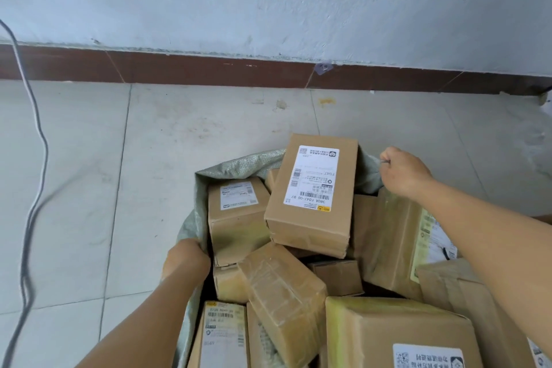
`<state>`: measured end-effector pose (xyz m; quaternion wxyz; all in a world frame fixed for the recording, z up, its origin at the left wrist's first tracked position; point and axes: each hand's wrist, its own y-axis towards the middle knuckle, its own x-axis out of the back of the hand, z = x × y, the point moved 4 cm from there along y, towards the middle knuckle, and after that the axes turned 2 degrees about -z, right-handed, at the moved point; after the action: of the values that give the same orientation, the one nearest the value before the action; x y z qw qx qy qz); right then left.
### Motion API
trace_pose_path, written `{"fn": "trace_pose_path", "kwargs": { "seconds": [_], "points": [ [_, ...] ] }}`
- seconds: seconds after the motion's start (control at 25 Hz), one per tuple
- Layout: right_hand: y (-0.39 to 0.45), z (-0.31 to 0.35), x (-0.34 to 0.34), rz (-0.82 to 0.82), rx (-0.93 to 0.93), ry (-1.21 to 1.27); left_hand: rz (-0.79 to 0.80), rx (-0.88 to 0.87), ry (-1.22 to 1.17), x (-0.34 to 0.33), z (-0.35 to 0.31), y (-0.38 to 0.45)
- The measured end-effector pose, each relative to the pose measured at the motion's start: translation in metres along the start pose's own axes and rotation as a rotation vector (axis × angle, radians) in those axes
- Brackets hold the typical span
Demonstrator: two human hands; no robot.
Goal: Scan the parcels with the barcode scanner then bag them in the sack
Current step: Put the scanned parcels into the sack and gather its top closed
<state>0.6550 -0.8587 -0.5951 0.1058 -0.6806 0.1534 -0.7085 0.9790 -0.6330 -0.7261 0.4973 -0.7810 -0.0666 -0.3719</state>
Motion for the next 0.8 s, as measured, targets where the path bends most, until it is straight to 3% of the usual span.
{"fn": "trace_pose_path", "kwargs": {
  "seconds": [0.32,0.48,0.6,0.72,0.8],
  "points": [
    [-0.016,0.012,0.008,-0.023,0.008,-0.057,-0.408,0.085,-0.484,0.065,-0.017,-0.023],
    [-0.021,0.002,0.035,-0.256,-0.203,0.316,-0.39,0.163,-0.704,0.094,-0.022,-0.039],
    [-0.03,-0.007,0.05,-0.333,-0.335,0.679,-0.43,0.151,-0.701,0.106,-0.018,-0.059],
    [-0.042,-0.013,0.067,-0.343,-0.353,0.785,-0.527,0.203,-0.816,0.119,-0.008,-0.081],
    [-0.051,-0.015,0.083,-0.304,-0.304,0.755,-0.503,0.206,-0.903,0.124,-0.007,-0.094]
  ]
}}
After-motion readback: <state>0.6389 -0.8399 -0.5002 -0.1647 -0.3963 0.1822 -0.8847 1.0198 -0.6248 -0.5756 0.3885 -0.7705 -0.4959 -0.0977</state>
